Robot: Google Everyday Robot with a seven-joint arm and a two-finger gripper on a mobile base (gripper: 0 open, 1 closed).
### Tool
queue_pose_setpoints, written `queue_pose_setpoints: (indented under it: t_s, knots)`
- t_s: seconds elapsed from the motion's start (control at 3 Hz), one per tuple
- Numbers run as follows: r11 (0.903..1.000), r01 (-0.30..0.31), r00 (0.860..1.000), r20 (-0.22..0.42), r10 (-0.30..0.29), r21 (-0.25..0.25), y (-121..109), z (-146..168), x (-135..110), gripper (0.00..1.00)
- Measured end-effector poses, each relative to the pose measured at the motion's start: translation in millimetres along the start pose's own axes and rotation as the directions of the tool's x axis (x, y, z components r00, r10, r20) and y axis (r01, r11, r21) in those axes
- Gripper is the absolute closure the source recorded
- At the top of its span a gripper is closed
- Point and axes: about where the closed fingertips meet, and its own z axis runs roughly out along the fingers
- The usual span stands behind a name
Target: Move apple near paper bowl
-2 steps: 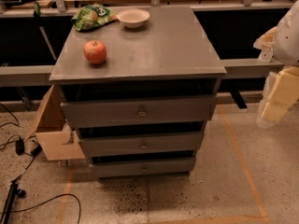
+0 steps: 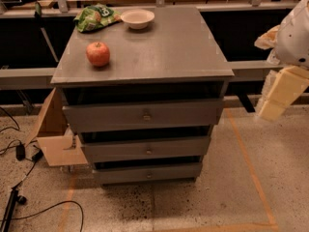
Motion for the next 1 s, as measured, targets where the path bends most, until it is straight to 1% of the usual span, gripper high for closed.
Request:
queue_pose_setpoints:
  t_s: [0.33, 0.67, 1.0]
  knots:
    - [0.9995, -0.01, 0.982, 0.189, 0.015, -0.029, -17.9, 26.1, -44.5, 0.0]
    - [0.9959, -0.045, 0.91, 0.408, 0.074, -0.079, -42.0, 55.9, -110.4, 0.0]
    - [0.9936, -0.077, 0.853, 0.51, 0.108, -0.082, -65.9, 88.1, -156.0, 0.0]
